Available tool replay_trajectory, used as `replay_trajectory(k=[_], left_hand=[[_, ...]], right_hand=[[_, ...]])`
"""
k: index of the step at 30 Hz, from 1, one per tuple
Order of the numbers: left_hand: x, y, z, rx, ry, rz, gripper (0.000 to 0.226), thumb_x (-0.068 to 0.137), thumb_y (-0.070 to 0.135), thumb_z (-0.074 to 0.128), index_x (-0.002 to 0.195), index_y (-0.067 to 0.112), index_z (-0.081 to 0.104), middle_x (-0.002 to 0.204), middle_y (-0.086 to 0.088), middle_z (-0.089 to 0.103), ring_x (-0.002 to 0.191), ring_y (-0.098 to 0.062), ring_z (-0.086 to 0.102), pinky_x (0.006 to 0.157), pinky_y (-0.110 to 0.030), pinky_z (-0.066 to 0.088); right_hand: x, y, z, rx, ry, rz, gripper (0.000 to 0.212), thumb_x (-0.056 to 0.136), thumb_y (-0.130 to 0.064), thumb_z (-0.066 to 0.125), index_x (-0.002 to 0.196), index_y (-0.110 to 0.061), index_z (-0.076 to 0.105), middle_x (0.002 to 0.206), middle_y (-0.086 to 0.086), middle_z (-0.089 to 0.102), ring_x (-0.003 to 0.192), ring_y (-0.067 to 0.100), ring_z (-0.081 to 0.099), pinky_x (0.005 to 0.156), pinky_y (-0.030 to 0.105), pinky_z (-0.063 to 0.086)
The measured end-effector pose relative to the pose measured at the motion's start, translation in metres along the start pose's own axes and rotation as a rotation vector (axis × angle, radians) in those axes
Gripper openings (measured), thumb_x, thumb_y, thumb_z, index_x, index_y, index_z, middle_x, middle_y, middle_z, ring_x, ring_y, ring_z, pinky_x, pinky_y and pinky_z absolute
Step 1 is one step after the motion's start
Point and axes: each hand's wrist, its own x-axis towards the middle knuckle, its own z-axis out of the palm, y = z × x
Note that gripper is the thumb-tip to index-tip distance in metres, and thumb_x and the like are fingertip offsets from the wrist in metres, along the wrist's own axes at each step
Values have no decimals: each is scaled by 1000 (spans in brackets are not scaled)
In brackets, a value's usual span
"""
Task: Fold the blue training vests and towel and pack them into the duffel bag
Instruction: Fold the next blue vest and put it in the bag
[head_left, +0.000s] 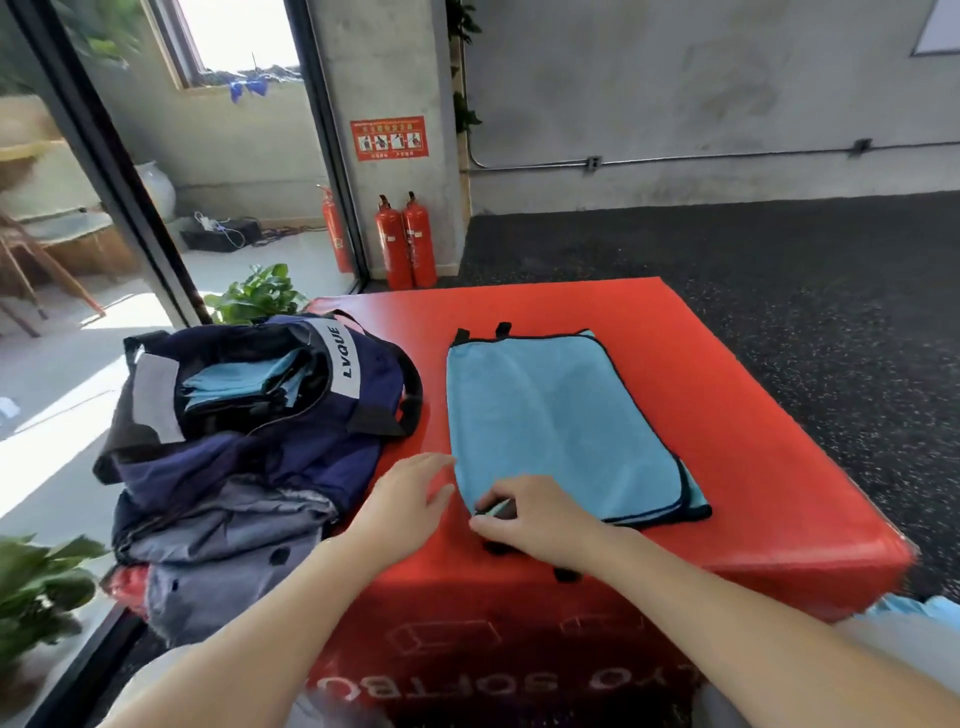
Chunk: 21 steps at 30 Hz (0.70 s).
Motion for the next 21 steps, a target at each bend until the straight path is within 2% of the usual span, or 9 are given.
replay_trajectory(k=[2,5,9,13,15,18,21], left_hand=[[-11,3,-3,-13,16,8,35,95,18,61,129,21,66,129,2,66,123,-18,57,101,-18,35],[-21,7,0,-42,-4,38,28,95,20,61,121,26,72,120,6,70,115,-12,59,91,-12,32],[-27,7,-1,-73,-70,51,20,92,34,69,110,31,76,108,11,70,102,-5,60,85,-14,38],[-38,0,-4,-97,-142,58,23,83,42,78,105,35,76,89,24,63,85,9,55,77,-11,39],[-43,-2,-4,-100,-155,68,27,81,39,81,107,36,74,93,23,64,87,9,54,79,-12,38],[-50,-1,-4,-131,-151,57,40,76,35,86,113,34,71,99,24,59,89,7,54,79,-6,39],[-56,0,-3,-135,-183,84,49,67,40,89,113,35,72,105,21,63,95,5,57,84,-10,41]], right_hand=[[-4,-8,1,118,7,-34,25,87,-44,74,102,-25,74,88,-10,74,82,-2,68,79,17,53],[-12,1,-20,127,95,-36,11,90,-37,72,93,-27,74,86,-14,73,79,-5,66,77,16,52],[-32,51,-62,-199,132,39,10,91,-38,70,86,-29,69,83,-14,69,78,0,63,77,25,52],[-62,97,-85,-370,101,30,21,87,-51,71,86,-30,68,84,-16,65,81,-3,59,74,22,46],[-77,110,-90,-370,113,21,28,83,-59,72,89,-32,69,89,-16,63,86,-3,57,78,22,45],[-95,121,-92,-331,109,38,46,73,-76,66,101,-41,70,104,-23,61,102,-5,54,91,19,43],[-106,127,-90,-340,103,39,58,66,-80,66,112,-44,69,113,-31,55,110,-9,49,99,16,36]])
